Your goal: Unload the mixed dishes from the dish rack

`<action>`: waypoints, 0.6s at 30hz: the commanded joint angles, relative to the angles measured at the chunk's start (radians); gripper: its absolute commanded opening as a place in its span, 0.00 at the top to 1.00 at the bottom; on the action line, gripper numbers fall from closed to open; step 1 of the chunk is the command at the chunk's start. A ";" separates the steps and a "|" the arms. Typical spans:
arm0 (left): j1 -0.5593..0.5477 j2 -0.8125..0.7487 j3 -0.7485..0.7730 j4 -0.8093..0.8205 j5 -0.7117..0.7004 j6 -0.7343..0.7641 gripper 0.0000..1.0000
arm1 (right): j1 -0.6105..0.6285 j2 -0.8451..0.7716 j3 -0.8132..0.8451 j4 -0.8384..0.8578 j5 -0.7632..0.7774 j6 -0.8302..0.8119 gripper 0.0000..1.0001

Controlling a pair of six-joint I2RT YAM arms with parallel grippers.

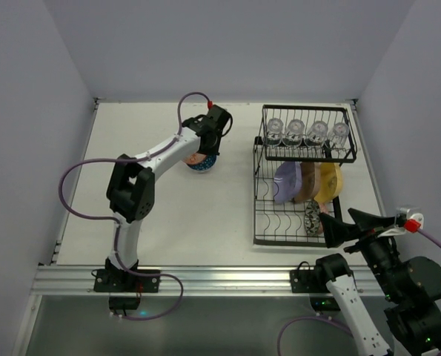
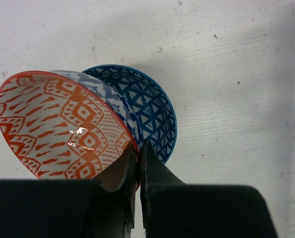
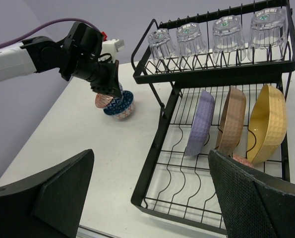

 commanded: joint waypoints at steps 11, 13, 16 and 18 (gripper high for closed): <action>0.003 0.008 0.054 -0.027 0.025 0.047 0.81 | 0.001 0.012 -0.009 0.018 -0.041 -0.003 0.01; 0.002 0.002 0.057 -0.021 0.028 0.045 0.75 | 0.001 0.012 -0.009 0.018 -0.042 -0.003 0.01; 0.000 -0.006 0.066 -0.021 0.030 0.044 0.61 | 0.001 0.013 -0.009 0.018 -0.044 -0.003 0.01; -0.006 -0.012 0.071 -0.024 0.017 0.041 0.48 | 0.001 0.015 -0.009 0.020 -0.044 -0.003 0.01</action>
